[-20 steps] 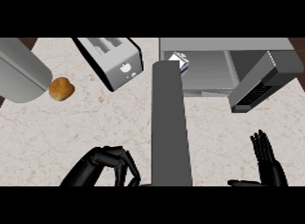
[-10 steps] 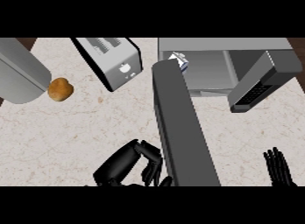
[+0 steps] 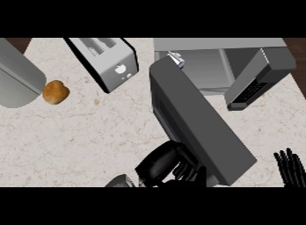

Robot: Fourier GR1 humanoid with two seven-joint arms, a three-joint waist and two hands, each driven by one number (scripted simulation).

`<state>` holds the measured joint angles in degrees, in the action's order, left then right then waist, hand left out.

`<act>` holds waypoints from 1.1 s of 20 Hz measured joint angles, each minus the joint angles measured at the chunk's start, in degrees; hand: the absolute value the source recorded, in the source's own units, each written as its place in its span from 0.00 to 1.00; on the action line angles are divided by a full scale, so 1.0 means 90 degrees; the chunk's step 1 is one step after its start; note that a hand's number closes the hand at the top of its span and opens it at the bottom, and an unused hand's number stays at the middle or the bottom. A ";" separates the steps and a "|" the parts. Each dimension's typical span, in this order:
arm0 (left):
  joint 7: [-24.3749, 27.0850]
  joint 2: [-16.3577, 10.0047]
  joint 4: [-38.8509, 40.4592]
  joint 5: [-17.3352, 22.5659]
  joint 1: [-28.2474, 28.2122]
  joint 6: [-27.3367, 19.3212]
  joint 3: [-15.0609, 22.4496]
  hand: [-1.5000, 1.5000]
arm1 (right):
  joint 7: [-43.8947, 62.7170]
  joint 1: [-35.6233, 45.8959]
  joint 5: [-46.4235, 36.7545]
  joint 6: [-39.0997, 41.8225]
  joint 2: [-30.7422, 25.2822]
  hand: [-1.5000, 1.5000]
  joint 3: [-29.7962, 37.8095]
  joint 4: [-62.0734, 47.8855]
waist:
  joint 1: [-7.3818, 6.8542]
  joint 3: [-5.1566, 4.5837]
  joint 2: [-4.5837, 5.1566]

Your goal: Pick up the milk, place it into the microwave and close the microwave

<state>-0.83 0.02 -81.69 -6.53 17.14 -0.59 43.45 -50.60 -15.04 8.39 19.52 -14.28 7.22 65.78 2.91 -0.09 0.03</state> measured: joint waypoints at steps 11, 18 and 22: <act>-0.0045 0.0000 0.1286 0.1738 0.1436 -0.1741 0.0966 1.00 | 0.0565 -0.0294 0.0693 0.0368 -0.0264 0.00 -0.0535 0.1682 | 0.0527 -0.0018 0.0067; 0.0465 -0.0018 0.1778 0.2710 0.1955 -0.2549 0.0878 1.00 | 0.0948 -0.0303 0.1022 0.0462 -0.0472 0.00 -0.0746 0.2452 | 0.0925 -0.0027 0.0184; 0.0735 -0.0006 0.2133 0.3043 0.2345 -0.3007 0.0645 1.00 | 0.1167 -0.0306 0.1249 0.0561 -0.0601 0.00 -0.0821 0.2792 | 0.1077 -0.0028 0.0229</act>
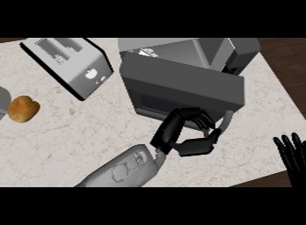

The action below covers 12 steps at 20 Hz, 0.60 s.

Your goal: Pick up the milk, place it into the microwave and close the microwave

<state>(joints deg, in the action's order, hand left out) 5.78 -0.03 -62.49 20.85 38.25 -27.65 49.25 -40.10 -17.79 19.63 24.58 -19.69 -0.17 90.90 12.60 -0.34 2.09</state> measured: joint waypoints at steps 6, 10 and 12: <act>0.0343 0.0005 0.0457 0.0613 0.0526 -0.0394 -0.0405 1.00 | 0.0297 -0.0065 0.0259 0.0169 -0.0166 0.00 -0.0173 0.0455 | 0.0271 -0.0005 0.0092; 0.0639 0.0003 0.0752 0.1017 0.0792 -0.0447 -0.0651 1.00 | 0.0458 -0.0114 0.0436 0.0289 -0.0296 0.00 -0.0236 0.0693 | 0.0428 -0.0004 0.0156; 0.0736 0.0004 0.0922 0.1192 0.0964 -0.0446 -0.0770 1.00 | 0.0533 -0.0148 0.0525 0.0314 -0.0335 0.00 -0.0256 0.0819 | 0.0511 -0.0003 0.0178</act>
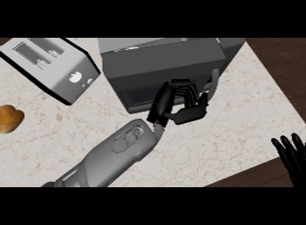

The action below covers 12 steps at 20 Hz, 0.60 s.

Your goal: Pick up the milk, place it into the microwave and close the microwave

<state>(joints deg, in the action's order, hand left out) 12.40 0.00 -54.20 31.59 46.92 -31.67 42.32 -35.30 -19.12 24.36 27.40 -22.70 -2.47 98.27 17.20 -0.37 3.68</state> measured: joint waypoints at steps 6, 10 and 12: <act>0.0348 -0.0003 0.0401 0.0403 0.0312 -0.0041 -0.0247 1.00 | 0.0161 -0.0054 0.0277 0.0091 -0.0128 0.00 0.0013 0.0284 | 0.0193 0.0009 0.0051; 0.0582 -0.0016 0.0441 0.0603 0.0285 -0.0105 -0.0258 1.00 | 0.0245 -0.0108 0.0441 0.0165 -0.0238 0.00 0.0050 0.0447 | 0.0272 0.0015 0.0036; 0.0689 -0.0020 0.0456 0.0686 0.0280 -0.0147 -0.0251 1.00 | 0.0295 -0.0122 0.0529 0.0207 -0.0295 0.00 0.0061 0.0523 | 0.0302 0.0018 0.0036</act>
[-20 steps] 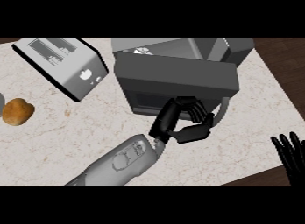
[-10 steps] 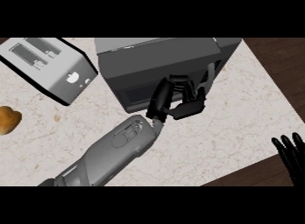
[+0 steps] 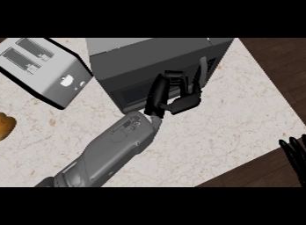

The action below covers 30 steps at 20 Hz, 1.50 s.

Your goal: Pick up the milk, place it into the microwave and close the microwave

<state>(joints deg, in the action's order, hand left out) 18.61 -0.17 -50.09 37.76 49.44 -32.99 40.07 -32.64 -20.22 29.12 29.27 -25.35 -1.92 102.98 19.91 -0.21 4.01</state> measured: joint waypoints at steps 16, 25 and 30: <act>0.0686 0.0000 0.0200 0.0427 0.0034 -0.0177 0.0059 1.00 | 0.0263 -0.0078 0.0516 0.0194 -0.0353 0.00 0.0149 0.0615 | 0.0167 0.0013 0.0010; 0.0928 0.0009 0.0280 0.0620 0.0074 -0.0250 0.0095 1.00 | 0.0418 -0.0276 0.0934 0.0329 -0.0449 0.00 0.0140 0.0813 | 0.0226 0.0025 0.0030; 0.1050 0.0017 0.0336 0.0718 0.0094 -0.0286 0.0113 1.00 | 0.0500 -0.0360 0.1078 0.0406 -0.0571 0.00 0.0195 0.0943 | 0.0264 0.0025 0.0032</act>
<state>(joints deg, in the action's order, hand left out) 28.06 -0.02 -47.07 44.22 50.29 -35.56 41.08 -28.14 -23.46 38.82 32.93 -30.49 -0.16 111.47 22.29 0.02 4.30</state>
